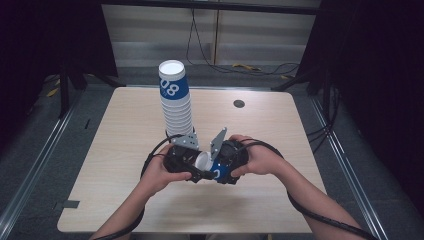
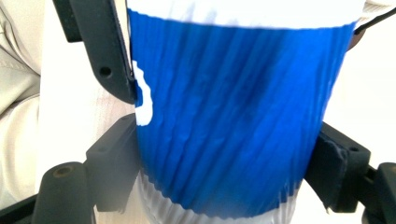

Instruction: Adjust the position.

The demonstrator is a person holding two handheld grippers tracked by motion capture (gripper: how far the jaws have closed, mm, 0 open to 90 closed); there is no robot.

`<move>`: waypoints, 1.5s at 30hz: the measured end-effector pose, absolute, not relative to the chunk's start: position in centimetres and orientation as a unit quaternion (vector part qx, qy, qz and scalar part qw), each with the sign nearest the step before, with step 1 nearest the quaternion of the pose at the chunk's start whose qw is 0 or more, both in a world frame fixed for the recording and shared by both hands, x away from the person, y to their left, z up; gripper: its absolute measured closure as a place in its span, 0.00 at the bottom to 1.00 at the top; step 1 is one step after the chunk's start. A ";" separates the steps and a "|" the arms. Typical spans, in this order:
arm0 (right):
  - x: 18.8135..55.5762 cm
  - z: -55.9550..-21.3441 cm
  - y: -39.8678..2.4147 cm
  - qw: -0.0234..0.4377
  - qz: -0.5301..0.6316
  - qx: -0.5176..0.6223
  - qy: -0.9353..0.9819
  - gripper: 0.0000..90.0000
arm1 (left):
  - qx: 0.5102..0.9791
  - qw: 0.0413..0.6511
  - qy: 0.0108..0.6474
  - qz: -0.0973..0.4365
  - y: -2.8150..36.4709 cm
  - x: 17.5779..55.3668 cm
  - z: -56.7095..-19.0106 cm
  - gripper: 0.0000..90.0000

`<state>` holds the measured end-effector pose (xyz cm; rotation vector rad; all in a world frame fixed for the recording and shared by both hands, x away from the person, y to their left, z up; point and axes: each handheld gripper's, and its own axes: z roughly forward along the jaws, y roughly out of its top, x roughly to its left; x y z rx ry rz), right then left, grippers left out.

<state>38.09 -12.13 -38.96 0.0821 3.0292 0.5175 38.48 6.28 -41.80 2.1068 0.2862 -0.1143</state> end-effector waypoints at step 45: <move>38.2 -40.0 -15.9 0.039 0.295 0.123 0.947 0.15 | 0.854 0.500 0.138 -0.024 8.7 38.6 -40.9 0.30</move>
